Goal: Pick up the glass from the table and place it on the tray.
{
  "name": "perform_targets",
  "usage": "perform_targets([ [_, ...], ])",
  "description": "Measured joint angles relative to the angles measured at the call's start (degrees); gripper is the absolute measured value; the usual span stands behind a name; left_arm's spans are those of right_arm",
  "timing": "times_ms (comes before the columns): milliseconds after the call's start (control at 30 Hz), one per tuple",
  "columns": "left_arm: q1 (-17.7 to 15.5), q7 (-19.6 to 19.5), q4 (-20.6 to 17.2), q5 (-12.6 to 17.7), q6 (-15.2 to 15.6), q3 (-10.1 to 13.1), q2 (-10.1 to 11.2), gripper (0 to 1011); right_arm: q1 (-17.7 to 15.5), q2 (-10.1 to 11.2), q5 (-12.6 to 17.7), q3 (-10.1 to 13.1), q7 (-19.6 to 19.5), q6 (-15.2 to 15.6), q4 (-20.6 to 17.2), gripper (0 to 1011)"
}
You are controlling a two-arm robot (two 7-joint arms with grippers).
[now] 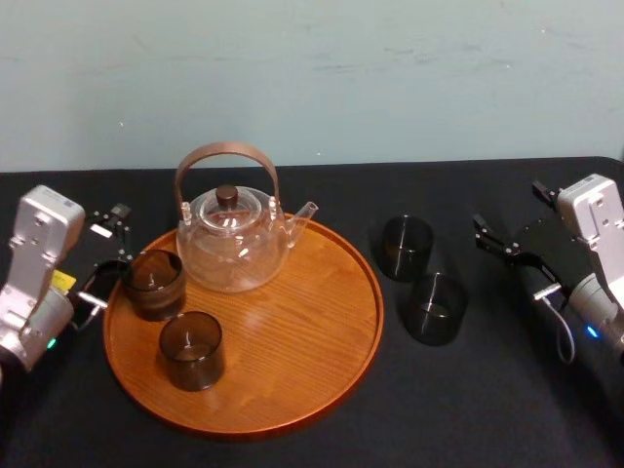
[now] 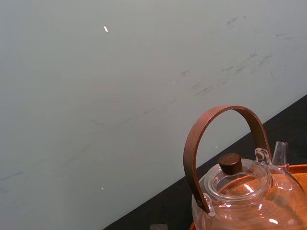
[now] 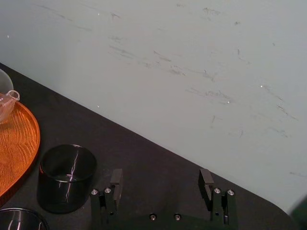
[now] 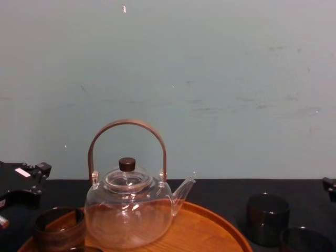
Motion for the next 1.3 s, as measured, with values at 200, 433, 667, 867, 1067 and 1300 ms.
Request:
perform_targets([
  [200, 0.0, 0.0, 0.0, 0.0, 0.0, 0.0, 0.0, 0, 0.0, 0.0, 0.0, 0.0, 0.0, 0.0, 0.0, 1009],
  [433, 0.0, 0.0, 0.0, 0.0, 0.0, 0.0, 0.0, 0, 0.0, 0.0, 0.0, 0.0, 0.0, 0.0, 0.0, 1008],
  [667, 0.0, 0.0, 0.0, 0.0, 0.0, 0.0, 0.0, 0, 0.0, 0.0, 0.0, 0.0, 0.0, 0.0, 0.0, 1009],
  [867, 0.0, 0.0, 0.0, 0.0, 0.0, 0.0, 0.0, 0, 0.0, 0.0, 0.0, 0.0, 0.0, 0.0, 0.0, 1008],
  [1067, 0.0, 0.0, 0.0, 0.0, 0.0, 0.0, 0.0, 0, 0.0, 0.0, 0.0, 0.0, 0.0, 0.0, 0.0, 1009],
  [1300, 0.0, 0.0, 0.0, 0.0, 0.0, 0.0, 0.0, 0, 0.0, 0.0, 0.0, 0.0, 0.0, 0.0, 0.0, 1009],
])
